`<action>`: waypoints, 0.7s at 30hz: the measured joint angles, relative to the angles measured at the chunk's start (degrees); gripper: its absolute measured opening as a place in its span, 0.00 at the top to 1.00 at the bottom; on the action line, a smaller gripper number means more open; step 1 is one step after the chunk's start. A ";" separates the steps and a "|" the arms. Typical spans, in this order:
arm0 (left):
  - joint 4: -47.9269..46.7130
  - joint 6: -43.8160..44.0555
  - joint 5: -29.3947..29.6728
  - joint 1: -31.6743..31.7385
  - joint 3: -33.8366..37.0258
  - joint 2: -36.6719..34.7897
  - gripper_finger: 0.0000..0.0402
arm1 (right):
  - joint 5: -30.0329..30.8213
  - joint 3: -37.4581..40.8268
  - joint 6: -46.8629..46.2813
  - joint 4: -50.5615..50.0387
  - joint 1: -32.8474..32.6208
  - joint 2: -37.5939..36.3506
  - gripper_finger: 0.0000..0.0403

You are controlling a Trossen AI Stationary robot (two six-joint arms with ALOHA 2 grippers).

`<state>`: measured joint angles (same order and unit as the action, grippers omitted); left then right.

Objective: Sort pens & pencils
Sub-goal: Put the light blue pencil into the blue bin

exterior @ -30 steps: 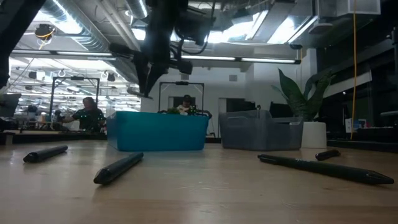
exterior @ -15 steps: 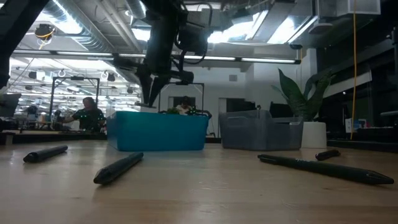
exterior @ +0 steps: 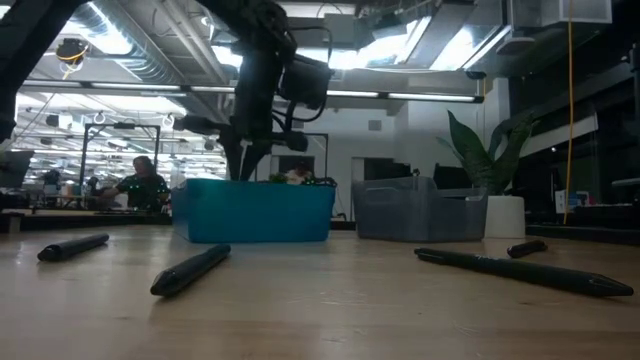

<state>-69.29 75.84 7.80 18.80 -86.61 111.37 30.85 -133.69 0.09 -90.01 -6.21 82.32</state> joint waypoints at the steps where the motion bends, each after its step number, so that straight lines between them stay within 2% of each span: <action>1: 0.44 -0.19 -0.03 0.23 0.36 0.00 0.97 | 0.00 0.00 -0.02 -0.01 0.00 0.00 0.88; 14: 4.54 -3.42 0.88 1.56 1.29 0.00 0.96 | 0.00 0.00 -0.29 -0.01 0.01 0.00 0.88; 21: 7.00 -4.87 1.91 1.44 1.29 0.00 0.86 | -0.04 0.00 -1.43 -0.01 0.00 0.00 0.88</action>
<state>-62.29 70.97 9.72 20.24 -85.32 111.37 30.81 -133.69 -1.34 -90.02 -6.21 82.32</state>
